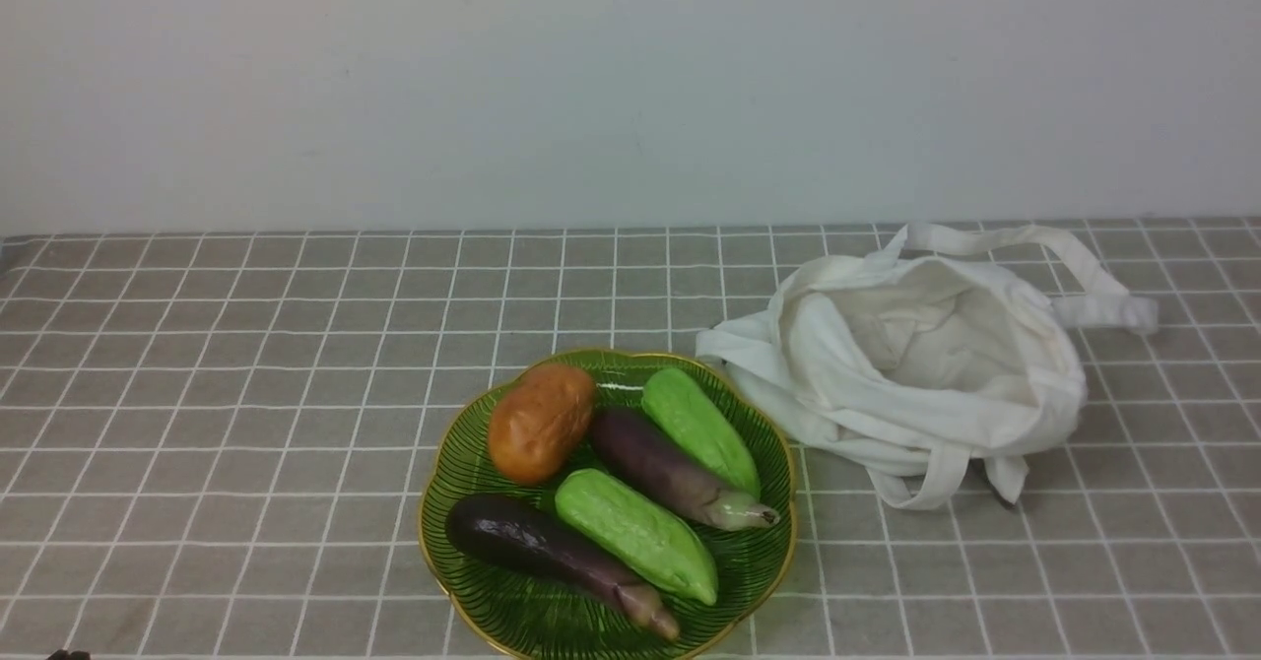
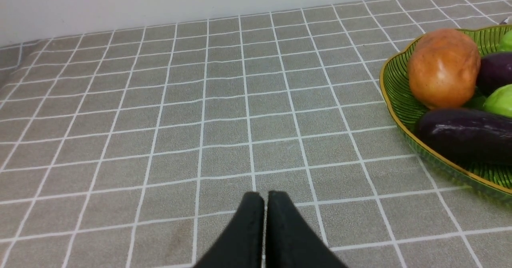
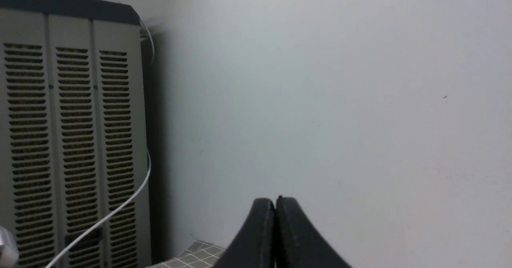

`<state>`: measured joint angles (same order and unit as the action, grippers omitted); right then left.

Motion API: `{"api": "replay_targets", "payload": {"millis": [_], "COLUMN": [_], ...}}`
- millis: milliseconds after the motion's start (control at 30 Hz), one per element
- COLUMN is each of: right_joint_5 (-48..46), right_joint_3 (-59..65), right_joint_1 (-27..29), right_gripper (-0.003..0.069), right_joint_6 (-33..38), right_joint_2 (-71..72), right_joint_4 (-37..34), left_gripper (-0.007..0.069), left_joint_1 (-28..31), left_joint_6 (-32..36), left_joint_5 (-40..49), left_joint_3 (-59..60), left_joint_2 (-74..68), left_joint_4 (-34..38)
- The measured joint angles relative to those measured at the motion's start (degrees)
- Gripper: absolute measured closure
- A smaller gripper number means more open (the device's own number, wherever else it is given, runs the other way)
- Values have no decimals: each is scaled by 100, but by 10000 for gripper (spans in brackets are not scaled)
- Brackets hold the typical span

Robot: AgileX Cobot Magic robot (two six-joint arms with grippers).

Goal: Take vegetables from bag on grey coffee tablecloth place on plate.

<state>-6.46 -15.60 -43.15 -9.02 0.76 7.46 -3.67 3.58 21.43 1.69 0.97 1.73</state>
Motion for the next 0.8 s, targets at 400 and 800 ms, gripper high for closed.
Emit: {"api": "replay_targets", "payload": {"millis": [400,800], "right_joint_5": [-803,-1513], "right_joint_3": [496,1695], "right_joint_1": [1554,4575], "right_gripper": [673,673], "right_joint_6": [26,56], "right_joint_2": [0,-8], "right_joint_4": [124,21], "left_gripper": [629,629], "left_joint_1": [0,0], "left_joint_6": [0,0], "left_joint_5": [0,0], "left_joint_3": [0,0], "left_joint_2": [0,0], "left_joint_4": [0,0]}}
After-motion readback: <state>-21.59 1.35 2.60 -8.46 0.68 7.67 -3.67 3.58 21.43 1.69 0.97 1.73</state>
